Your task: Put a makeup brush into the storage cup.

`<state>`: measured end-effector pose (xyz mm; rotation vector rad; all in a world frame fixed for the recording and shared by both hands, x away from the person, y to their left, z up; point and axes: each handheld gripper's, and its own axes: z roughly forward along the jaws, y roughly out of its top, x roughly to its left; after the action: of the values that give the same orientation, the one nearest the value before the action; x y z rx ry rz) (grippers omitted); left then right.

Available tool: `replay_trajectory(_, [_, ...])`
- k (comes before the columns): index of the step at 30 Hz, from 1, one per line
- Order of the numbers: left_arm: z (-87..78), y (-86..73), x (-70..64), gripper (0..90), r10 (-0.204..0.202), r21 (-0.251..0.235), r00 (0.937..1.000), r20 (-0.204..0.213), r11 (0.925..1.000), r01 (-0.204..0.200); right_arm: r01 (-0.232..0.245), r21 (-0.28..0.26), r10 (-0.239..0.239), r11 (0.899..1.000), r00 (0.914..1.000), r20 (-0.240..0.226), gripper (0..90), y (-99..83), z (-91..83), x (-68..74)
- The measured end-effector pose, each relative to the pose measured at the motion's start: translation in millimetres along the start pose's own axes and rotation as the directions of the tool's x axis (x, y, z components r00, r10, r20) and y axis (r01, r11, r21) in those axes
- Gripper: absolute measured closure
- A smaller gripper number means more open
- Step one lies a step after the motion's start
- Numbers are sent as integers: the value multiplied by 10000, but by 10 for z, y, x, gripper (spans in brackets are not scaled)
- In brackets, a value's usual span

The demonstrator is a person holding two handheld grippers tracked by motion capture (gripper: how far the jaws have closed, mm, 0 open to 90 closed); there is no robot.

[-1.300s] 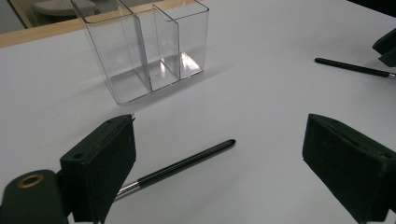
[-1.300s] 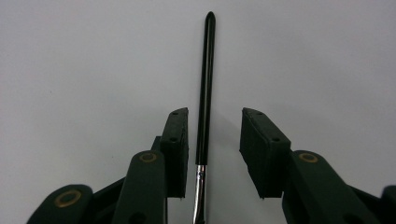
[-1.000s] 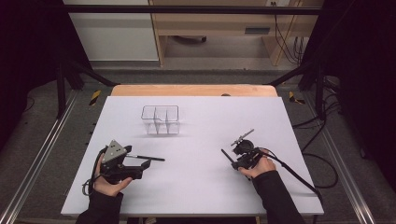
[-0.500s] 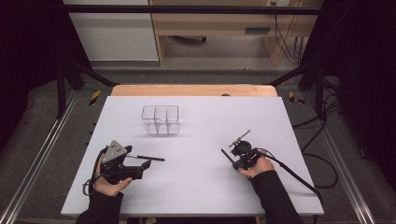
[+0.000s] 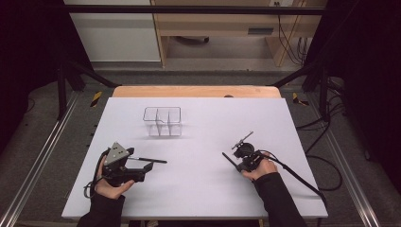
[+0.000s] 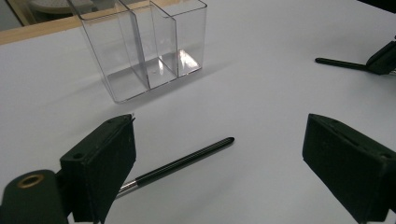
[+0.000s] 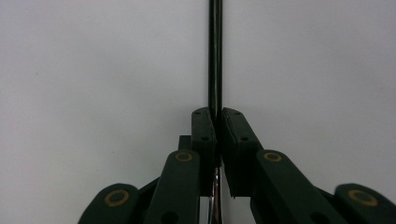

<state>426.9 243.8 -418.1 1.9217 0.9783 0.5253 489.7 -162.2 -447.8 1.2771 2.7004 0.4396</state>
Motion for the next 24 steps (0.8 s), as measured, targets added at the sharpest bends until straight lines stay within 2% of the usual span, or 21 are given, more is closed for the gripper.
replay_trajectory(2, [0,3,-6,89,42,4,10000,5,10000,-42,-68,-149,67,9999,10000,-60,840,-5,-38,-9])
replay_trajectory(11, [7,19,-32,89,183,45,9998,95,9998,-184,312,-864,-322,9958,9994,-99,840,48,-306,19])
replay_trajectory(16, [16,30,-63,89,307,62,9994,169,9995,-309,513,-1349,-541,9895,9984,-172,840,108,-469,73])
replay_trajectory(20, [14,37,-77,88,372,62,9991,203,9993,-374,962,-1645,-1003,9817,9948,-169,840,174,-603,145])
replay_trajectory(24, [18,40,-87,88,405,77,9989,228,9991,-407,1175,-1804,-1229,9766,9922,-191,840,213,-666,194])
